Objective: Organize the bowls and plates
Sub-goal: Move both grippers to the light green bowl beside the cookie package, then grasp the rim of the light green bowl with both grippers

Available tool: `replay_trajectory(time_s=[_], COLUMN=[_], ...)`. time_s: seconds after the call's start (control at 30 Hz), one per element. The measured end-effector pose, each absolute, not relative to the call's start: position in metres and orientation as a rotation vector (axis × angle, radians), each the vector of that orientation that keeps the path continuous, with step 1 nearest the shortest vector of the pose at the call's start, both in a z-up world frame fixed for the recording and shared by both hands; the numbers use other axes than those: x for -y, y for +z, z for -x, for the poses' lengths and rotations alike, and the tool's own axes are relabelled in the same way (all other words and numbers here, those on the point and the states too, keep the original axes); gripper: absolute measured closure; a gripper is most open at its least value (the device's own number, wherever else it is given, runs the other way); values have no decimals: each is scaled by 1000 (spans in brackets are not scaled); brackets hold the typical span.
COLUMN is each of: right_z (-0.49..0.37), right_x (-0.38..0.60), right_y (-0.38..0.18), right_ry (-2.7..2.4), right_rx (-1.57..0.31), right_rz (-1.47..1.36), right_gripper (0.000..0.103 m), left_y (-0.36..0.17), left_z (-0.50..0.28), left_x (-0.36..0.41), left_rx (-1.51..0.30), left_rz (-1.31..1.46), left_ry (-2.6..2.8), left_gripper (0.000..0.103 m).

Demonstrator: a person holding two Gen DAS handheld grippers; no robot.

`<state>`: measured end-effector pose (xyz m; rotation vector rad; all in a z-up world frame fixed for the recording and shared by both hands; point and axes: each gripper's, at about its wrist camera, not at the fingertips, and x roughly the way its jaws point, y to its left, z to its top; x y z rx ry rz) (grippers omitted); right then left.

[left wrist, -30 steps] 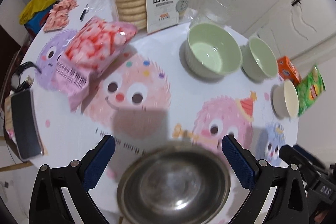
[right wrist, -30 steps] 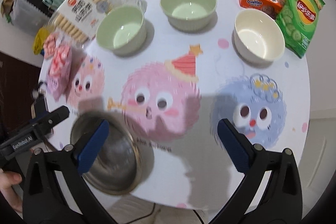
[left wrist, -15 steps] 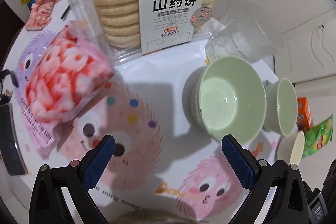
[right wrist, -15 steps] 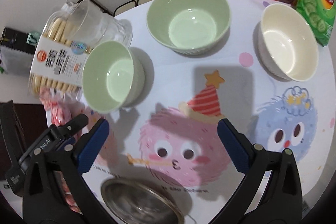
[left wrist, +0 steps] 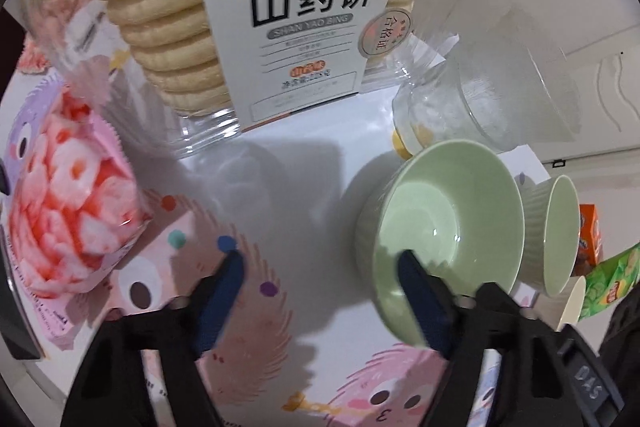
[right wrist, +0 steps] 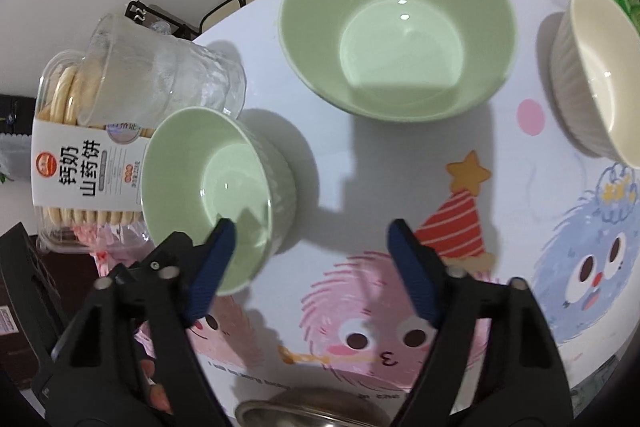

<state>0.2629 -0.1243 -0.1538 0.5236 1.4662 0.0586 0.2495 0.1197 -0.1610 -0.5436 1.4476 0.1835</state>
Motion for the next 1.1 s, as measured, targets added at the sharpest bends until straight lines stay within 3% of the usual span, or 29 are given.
replay_trajectory(time_s=[0.1,0.13,0.23,0.3,0.43,0.5,1.1], right_z=[-268,-269,-273,-276,-284,-287,-282], right_x=[118,116,112,113,109,109,100], right_y=[-161,-162,-165,-167,-169,-169,-166], right_ry=[55,59,67,76,93,94,113], right_rx=[-1480,-1478,-1483,-1480,-1481,-1480,-1488], right_rz=[-502,-501,-503,-499,-476,-472,-404], right_gripper=[38,47,53,64,79,82,91], left_y=[-165,-166,-166,-166,-165,-164,-159], left_z=[-253,-256,-264,-267,-279,-281,-284], left_x=[-119,-121,-122,-121,-116,-113,-117], left_rx=[-1445,-1442,-1436,-1433,-1435,-1433,-1427], left_rz=[561,565,576,586,574,574,555], left_ry=[157,155,145,128,99,87,40], left_gripper=[49,55,66,74,87,92,97])
